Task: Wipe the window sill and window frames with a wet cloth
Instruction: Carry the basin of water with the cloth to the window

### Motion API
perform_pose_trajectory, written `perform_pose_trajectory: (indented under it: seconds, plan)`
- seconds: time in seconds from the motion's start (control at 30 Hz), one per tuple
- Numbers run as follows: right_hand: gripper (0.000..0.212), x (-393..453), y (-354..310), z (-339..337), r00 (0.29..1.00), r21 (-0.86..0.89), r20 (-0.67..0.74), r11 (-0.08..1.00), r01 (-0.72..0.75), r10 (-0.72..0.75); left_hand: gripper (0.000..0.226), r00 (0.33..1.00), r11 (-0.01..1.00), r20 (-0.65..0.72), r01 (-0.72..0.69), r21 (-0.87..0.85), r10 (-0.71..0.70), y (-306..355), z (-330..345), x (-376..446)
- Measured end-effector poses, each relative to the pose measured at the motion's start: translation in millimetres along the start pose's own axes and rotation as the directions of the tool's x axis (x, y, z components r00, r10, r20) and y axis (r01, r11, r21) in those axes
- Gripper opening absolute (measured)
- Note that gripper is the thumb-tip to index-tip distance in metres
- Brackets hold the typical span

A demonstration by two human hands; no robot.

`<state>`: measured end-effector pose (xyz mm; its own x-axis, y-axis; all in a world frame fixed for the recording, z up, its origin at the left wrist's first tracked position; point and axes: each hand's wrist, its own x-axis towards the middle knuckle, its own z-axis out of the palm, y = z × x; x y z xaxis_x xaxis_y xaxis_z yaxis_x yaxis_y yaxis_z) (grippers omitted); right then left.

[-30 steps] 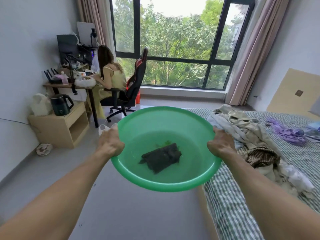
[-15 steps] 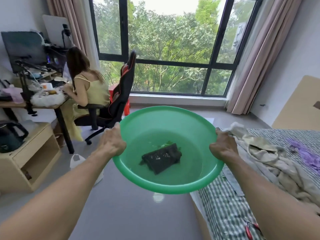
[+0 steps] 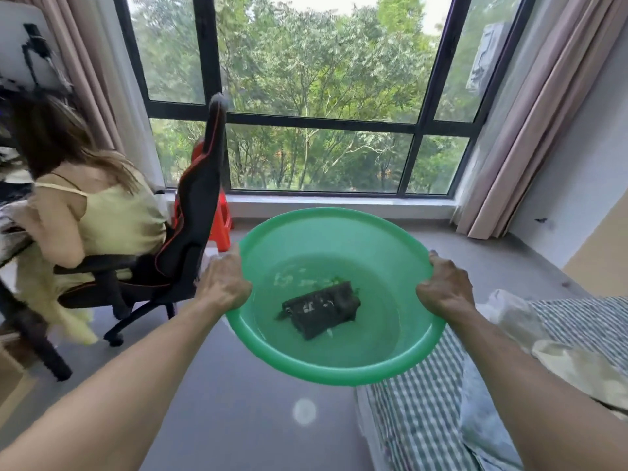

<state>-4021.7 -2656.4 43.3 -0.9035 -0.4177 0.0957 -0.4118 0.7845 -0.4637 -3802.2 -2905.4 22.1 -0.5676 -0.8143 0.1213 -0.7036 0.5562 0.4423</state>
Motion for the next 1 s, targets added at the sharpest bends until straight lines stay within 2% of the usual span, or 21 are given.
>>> perform_pose_trajectory:
  seconds: [0.17,0.27,0.4,0.6,0.8,1.0]
  plan:
    - [0.068,140.3,-6.9,47.0,0.997,0.018,-0.028,0.998,-0.067,0.067,0.045,0.997,0.997,0.031,-0.072,-0.026,0.073,36.8,53.7,156.0]
    - [0.076,227.4,-0.6,74.9,0.985,0.024,-0.054,0.987,-0.162,0.163,0.054,0.987,0.989,0.093,-0.125,-0.076,0.132,67.0,94.8,256.5]
    - [0.075,328.7,7.5,100.8,0.962,0.050,-0.108,0.968,-0.245,0.249,0.067,0.971,0.975,0.127,-0.190,-0.118,0.205,110.8,142.8,372.6]
    - [0.074,483.6,46.1,143.7,0.909,0.064,-0.173,0.925,-0.373,0.379,0.060,0.931,0.948,0.185,-0.298,-0.109,0.314,192.5,241.0,532.4]
    - [0.074,612.4,106.7,177.0,0.836,0.088,-0.210,0.861,-0.500,0.507,0.067,0.880,0.917,0.259,-0.382,-0.114,0.398,283.8,348.5,658.3]
    - [0.070,707.4,164.3,201.4,0.714,0.086,-0.247,0.748,-0.658,0.656,0.071,0.787,0.864,0.362,-0.486,-0.132,0.498,374.3,449.8,751.5]
